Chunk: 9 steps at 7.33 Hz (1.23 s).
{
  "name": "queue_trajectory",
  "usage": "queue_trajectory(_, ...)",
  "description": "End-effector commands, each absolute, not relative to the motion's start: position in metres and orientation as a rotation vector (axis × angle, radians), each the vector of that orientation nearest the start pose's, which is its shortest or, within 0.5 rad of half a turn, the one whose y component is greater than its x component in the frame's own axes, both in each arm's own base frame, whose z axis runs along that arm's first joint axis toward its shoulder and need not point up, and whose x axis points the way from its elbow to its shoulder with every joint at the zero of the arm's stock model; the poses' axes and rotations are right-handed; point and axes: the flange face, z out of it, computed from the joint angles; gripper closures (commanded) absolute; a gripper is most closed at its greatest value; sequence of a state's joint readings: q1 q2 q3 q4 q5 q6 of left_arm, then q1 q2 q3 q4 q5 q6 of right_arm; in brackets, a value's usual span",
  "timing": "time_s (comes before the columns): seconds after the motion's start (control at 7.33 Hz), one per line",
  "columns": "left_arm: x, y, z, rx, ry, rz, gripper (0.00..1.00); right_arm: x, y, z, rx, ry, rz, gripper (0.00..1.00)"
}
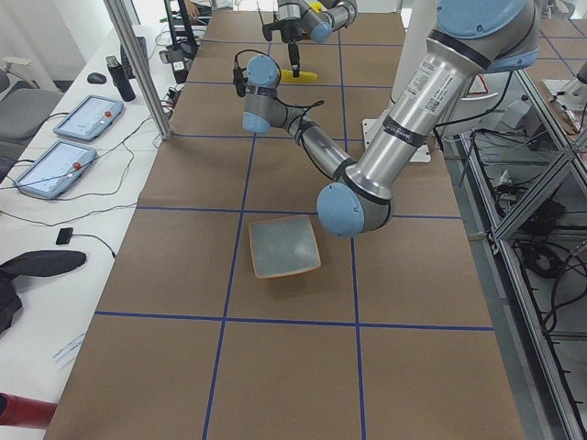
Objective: Transfer all bananas from basket to plate
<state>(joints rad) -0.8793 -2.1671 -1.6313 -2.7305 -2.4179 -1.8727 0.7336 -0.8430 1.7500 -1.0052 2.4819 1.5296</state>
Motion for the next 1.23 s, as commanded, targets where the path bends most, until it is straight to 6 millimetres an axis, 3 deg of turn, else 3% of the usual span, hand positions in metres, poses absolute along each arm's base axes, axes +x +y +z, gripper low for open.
queue_trajectory(0.0,0.340,-0.477,0.156,-0.086,1.767,-0.042,0.01,-0.401,-0.429,0.078,-0.202,-1.525,-0.204,1.00)
queue_trajectory(0.14,0.357,-0.464,0.155,-0.110,1.768,-0.008,0.01,-0.401,-0.426,0.078,-0.205,-1.527,-0.240,1.00)
queue_trajectory(0.82,0.366,-0.455,0.137,-0.275,1.776,-0.101,0.02,-0.396,-0.422,0.074,-0.168,-1.554,-0.305,1.00)
queue_trajectory(1.09,0.365,-0.453,0.135,-0.298,1.777,-0.114,0.10,-0.395,-0.422,0.075,-0.152,-1.566,-0.311,1.00)
